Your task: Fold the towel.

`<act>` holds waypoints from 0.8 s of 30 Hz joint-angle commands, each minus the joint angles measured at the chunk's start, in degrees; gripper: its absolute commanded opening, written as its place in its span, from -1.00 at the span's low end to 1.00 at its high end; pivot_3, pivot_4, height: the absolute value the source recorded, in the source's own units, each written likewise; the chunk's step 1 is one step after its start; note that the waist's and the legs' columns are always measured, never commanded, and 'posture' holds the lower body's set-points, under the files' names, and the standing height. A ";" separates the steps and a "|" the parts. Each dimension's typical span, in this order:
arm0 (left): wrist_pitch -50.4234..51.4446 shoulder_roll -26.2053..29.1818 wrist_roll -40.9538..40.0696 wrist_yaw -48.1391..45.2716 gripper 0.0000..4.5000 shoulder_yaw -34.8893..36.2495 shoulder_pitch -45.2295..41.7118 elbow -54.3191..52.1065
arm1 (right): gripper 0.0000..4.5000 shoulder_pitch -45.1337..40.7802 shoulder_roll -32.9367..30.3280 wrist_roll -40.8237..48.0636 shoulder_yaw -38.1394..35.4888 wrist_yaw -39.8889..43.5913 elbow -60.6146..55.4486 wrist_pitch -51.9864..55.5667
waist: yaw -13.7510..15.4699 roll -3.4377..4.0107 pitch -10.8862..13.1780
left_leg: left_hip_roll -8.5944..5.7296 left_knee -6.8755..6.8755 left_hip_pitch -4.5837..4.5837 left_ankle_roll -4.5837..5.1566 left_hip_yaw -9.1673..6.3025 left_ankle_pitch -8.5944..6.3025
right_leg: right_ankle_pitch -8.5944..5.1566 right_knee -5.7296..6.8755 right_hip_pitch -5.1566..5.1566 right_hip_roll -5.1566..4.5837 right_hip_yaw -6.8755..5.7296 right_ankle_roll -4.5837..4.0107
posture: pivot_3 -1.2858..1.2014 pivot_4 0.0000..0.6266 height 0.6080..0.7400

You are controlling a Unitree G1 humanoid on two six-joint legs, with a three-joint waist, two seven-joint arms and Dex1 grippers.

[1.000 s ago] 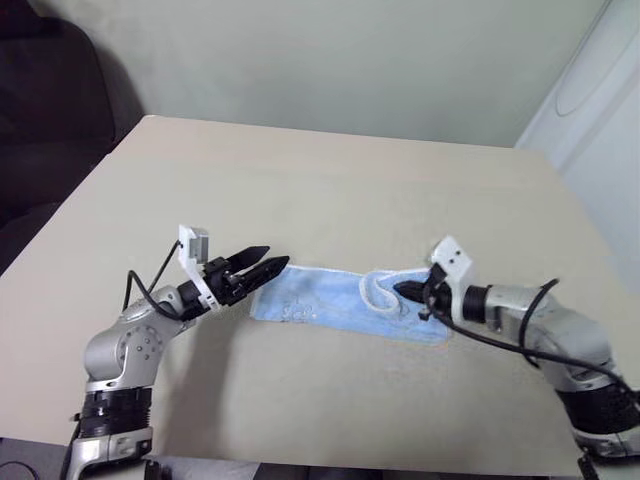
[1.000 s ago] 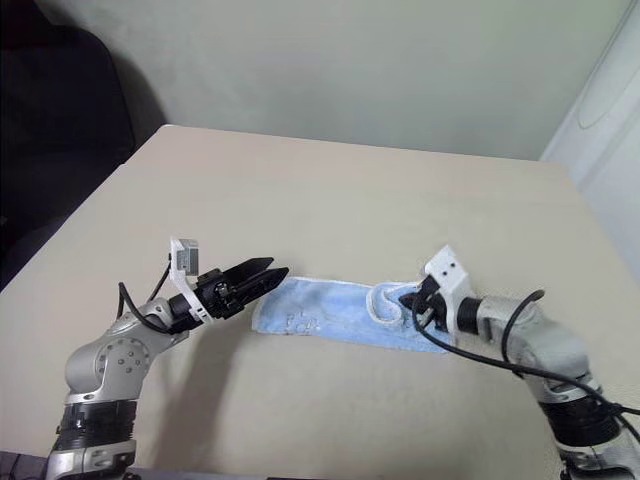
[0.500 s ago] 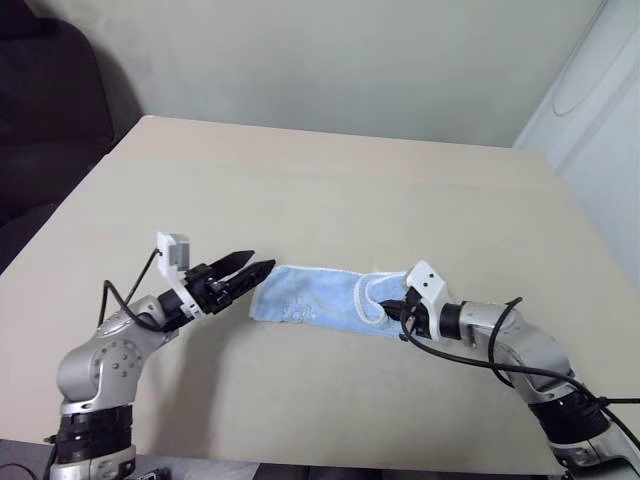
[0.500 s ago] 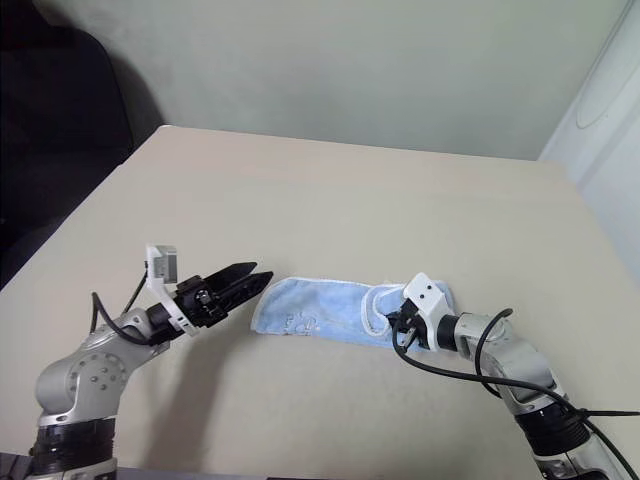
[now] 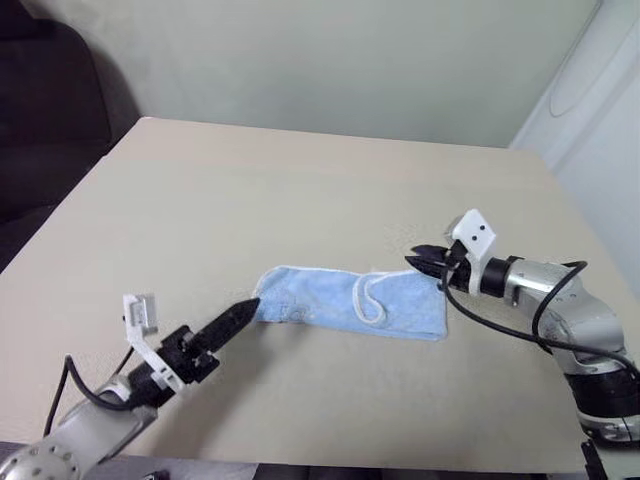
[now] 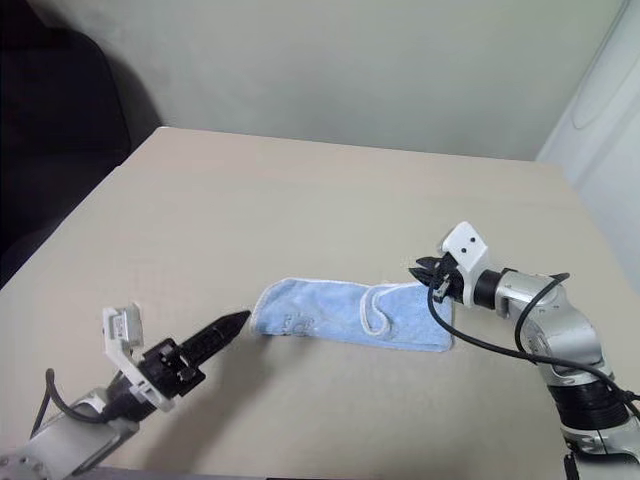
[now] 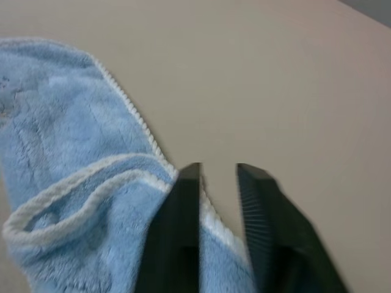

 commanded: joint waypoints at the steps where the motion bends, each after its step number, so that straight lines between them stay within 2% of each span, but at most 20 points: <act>1: -4.17 0.06 -6.68 10.19 1.00 -2.63 -0.03 -0.68 | 0.05 -1.52 1.14 -0.56 -0.80 -0.39 -0.10 -2.39 | 0.10 0.06 0.05 | -0.01 0.00 0.04 0.01 0.00 0.00 | 0.00 0.00 0.00 0.00 0.00 -0.01 | 0.03 -0.52 1.00; 2: -5.63 -0.36 -8.66 12.97 1.00 -3.28 -0.17 -0.52 | 0.20 -1.60 1.71 -0.84 -0.55 -0.70 -0.05 -2.59 | 0.12 0.09 0.07 | -0.01 -0.01 0.06 0.01 0.00 -0.01 | 0.00 0.01 0.02 0.00 -0.01 -0.01 | 0.03 -0.52 1.00; 6: -11.05 -1.50 -15.06 23.69 1.00 -6.56 -1.94 1.14 | 0.20 -1.26 3.26 -1.75 0.20 -0.92 0.13 -3.41 | 0.09 0.19 0.13 | 0.00 -0.01 0.17 -0.09 0.03 -0.05 | 0.30 0.14 0.26 0.04 -0.06 -0.51 | 0.03 -0.52 1.00; 11: -13.51 -1.45 -17.33 31.76 1.00 -12.33 -6.07 4.11 | 0.20 -1.33 4.90 -2.55 -0.14 -2.00 -0.12 -3.51 | 0.08 0.33 0.24 | -0.04 -0.02 0.58 -0.09 0.15 -0.07 | 0.29 0.13 0.63 0.08 -0.11 -0.49 | 0.03 -0.52 1.00; 23: -14.77 -6.07 -9.28 32.05 1.00 -16.93 -17.71 16.26 | 0.20 -0.33 5.47 -2.96 -1.64 -4.21 -1.25 -3.25 | 0.87 0.60 0.39 | -0.37 0.05 0.63 0.09 0.03 0.04 | 0.21 0.12 0.71 0.08 -0.08 -0.44 | 0.03 -0.52 1.00; 24: -14.57 -6.36 -8.96 32.23 0.92 -17.10 -18.41 16.79 | 0.21 -0.32 5.44 -3.03 -1.67 -4.43 -1.36 -3.23 | 0.94 0.61 0.40 | -0.42 0.05 0.63 0.09 -0.02 0.05 | 0.16 0.12 0.71 0.05 -0.07 -0.41 | 0.03 -0.52 1.00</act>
